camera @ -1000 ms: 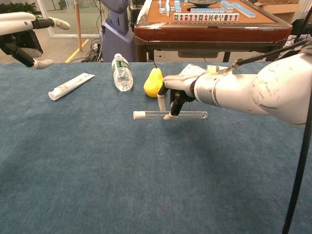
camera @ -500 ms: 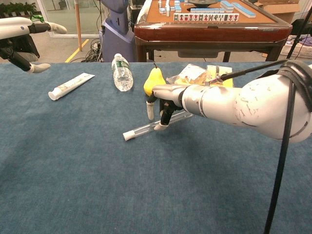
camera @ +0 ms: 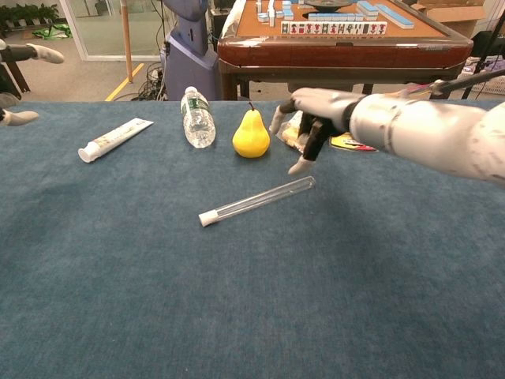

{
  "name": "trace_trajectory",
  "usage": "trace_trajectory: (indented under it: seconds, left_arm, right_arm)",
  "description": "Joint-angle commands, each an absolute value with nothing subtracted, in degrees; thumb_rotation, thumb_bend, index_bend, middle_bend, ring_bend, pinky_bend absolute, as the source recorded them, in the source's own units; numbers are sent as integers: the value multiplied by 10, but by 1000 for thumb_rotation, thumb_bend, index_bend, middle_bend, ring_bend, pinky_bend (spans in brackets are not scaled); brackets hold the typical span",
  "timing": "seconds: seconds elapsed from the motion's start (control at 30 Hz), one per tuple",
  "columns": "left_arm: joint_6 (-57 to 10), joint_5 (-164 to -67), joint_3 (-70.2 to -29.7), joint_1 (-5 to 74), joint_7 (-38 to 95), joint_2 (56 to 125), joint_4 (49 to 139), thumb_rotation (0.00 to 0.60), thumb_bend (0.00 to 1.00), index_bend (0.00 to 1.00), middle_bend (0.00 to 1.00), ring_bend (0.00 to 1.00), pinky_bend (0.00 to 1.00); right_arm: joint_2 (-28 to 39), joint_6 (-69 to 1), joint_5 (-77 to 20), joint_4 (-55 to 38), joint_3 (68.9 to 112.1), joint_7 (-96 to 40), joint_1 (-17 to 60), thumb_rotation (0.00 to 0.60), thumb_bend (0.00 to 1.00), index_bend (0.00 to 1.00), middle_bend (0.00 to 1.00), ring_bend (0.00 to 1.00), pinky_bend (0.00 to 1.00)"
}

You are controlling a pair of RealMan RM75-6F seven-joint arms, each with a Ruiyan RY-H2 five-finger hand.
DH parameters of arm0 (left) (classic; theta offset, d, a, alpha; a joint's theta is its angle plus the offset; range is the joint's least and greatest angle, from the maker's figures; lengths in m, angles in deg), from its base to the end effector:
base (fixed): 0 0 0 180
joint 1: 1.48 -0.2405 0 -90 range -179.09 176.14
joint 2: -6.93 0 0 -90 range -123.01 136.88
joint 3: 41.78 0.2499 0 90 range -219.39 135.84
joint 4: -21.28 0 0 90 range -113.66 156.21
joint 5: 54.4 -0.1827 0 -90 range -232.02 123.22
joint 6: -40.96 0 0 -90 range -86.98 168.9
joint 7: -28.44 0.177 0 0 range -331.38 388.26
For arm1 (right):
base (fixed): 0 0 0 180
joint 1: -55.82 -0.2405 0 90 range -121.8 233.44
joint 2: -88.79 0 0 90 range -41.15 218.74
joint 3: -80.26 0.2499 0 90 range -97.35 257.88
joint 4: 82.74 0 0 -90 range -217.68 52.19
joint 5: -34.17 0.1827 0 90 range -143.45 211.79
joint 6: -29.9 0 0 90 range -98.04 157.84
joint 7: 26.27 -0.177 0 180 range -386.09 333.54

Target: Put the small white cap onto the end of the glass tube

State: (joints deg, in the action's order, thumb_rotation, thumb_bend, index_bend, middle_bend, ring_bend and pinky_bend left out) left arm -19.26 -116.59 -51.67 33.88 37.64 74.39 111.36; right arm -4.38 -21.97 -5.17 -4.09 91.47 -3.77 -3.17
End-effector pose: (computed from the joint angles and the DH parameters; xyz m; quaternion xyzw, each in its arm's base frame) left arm -0.2136 0.3728 0.1389 -0.6602 -0.3899 -0.3653 0.5279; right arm -0.0871 -0.4130 -0.0248 0.7201 -0.4367 0.3480 0.4118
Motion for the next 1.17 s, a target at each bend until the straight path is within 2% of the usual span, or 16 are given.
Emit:
trace_trajectory:
  seconds: [0.03, 0.1, 0.13, 0.2, 0.23, 0.3, 0.37, 0.43, 0.6, 0.7, 0.9, 1.17]
  left_arm:
    - [-206, -1161, -509, 325, 386, 740, 1103, 600, 327, 67, 839, 816, 1000]
    - [-215, -1162, -504, 316, 390, 739, 1095, 600, 327, 80, 747, 731, 972]
    - [-221, -1163, -503, 312, 392, 740, 1091, 600, 327, 88, 716, 702, 952]
    - [-237, -1167, -499, 300, 395, 739, 1085, 600, 326, 115, 616, 610, 863]
    - [-244, -1169, -497, 294, 396, 738, 1084, 600, 326, 125, 580, 572, 825]
    - [-257, -1177, -490, 280, 395, 732, 1085, 600, 325, 131, 525, 503, 748]
    - [-272, -1184, -485, 266, 393, 725, 1090, 600, 324, 131, 459, 426, 654]
    - [-295, -1195, -480, 249, 389, 721, 1093, 600, 322, 131, 387, 359, 575]
    - [-349, -1230, -464, 207, 379, 709, 1108, 600, 317, 127, 239, 232, 417]
    - [-381, -1250, -457, 185, 380, 700, 1125, 600, 315, 125, 223, 217, 356]
    - [-432, -1291, -435, 143, 398, 691, 1169, 600, 311, 124, 221, 217, 340]
    - [-484, -1329, -411, 94, 439, 699, 1203, 600, 304, 124, 221, 216, 331]
  right_arm:
    - [35, -303, -99, 40, 895, -35, 31, 600, 253, 281, 814, 987, 1000]
    - [67, -336, -117, 75, 883, -27, 56, 600, 294, 281, 744, 919, 1000]
    - [81, -351, -125, 90, 876, -22, 67, 600, 314, 281, 697, 853, 1000]
    - [113, -385, -142, 124, 862, -14, 94, 600, 341, 280, 626, 746, 992]
    - [126, -398, -150, 136, 855, -12, 106, 600, 342, 281, 587, 686, 953]
    - [153, -425, -171, 158, 838, -12, 135, 600, 341, 281, 521, 577, 804]
    - [174, -444, -189, 172, 823, -15, 158, 600, 341, 281, 464, 475, 613]
    - [194, -466, -210, 185, 809, -23, 185, 600, 341, 281, 437, 426, 528]
    - [227, -525, -260, 214, 785, -42, 249, 600, 341, 281, 395, 354, 447]
    - [235, -556, -287, 225, 771, -47, 285, 600, 341, 281, 360, 304, 410]
    - [230, -609, -317, 233, 758, -64, 352, 600, 341, 281, 356, 290, 393]
    - [225, -614, -347, 225, 760, -88, 395, 600, 339, 281, 356, 287, 389]
